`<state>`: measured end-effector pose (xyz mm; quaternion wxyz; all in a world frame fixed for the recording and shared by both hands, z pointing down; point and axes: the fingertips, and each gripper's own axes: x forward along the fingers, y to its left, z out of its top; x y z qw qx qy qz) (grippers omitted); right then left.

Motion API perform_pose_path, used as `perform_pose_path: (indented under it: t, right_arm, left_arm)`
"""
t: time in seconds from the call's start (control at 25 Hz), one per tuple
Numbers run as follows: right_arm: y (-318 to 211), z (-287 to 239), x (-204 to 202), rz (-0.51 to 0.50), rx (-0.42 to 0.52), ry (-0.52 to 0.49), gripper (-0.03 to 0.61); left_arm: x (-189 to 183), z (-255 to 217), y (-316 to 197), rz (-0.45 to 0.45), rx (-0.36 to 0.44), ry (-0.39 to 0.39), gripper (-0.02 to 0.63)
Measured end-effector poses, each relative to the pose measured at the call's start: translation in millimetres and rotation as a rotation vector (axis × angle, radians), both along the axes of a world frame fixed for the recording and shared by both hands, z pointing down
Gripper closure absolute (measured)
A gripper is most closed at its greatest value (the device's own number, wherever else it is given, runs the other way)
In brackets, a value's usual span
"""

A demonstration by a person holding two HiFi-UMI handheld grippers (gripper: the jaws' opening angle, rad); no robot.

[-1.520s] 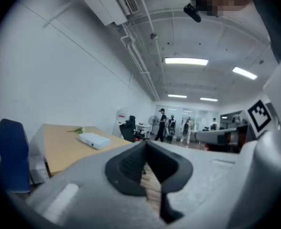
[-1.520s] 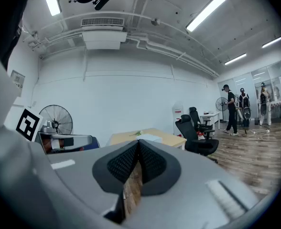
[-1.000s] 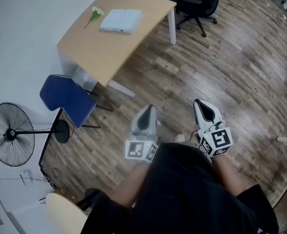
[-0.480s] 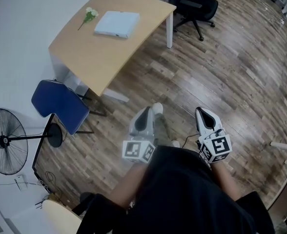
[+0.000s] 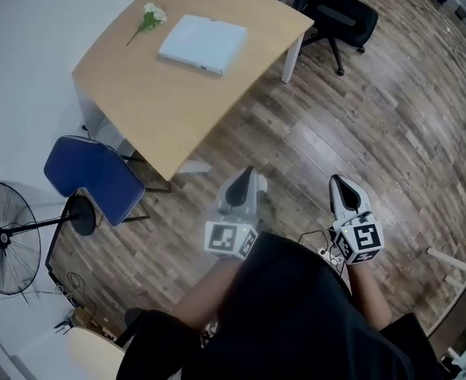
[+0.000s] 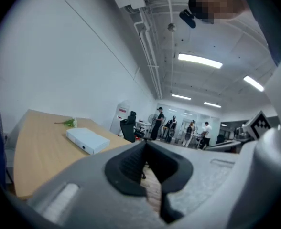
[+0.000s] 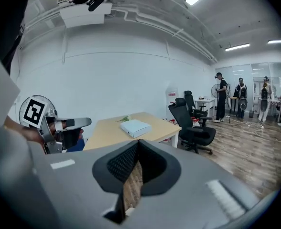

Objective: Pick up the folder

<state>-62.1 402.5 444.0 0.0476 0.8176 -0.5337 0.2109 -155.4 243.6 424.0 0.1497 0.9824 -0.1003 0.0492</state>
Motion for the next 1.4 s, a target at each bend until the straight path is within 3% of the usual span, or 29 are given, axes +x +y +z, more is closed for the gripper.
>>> perform_pose_path:
  t: [0.32,0.48,0.64,0.8,1.08,1.4]
  right_arm:
    - [-144.6,-27.5,78.7,0.007,0.014,0.077,0.578]
    - [-178.3,-40.1,103.2,0.066,-0.007,0.121,0.578]
    - [-203.7,-44.2,121.5,0.095,-0.005,0.105,0.578]
    - [-236.7,-48.3,124.5,0.015,0.009,0.132,0.578]
    - [-297.6,-42.1,125.6,-0.138,0.07,0.098,0.578]
    - [-371.7,-22.0,182.4,-0.244,0.115,0.037,0.578]
  left_arm:
    - [81.6,-4.6,-123.6,0.063,0.002,0.042,0.612]
    - [97.9,-12.8,-164.9,0.071,0.008,0.071,0.612]
    - [99.8,-16.8,-200.9,0.027,0.004,0.09,0.612]
    - [96.9,-23.2,-226.9,-0.031,0.062,0.093,0.612]
    - [92.1,-27.6,-260.4,-0.118,0.054,0.088,0.612]
    - [115.3,-3.2,-313.6,-0.248,0.046,0.011,0.612]
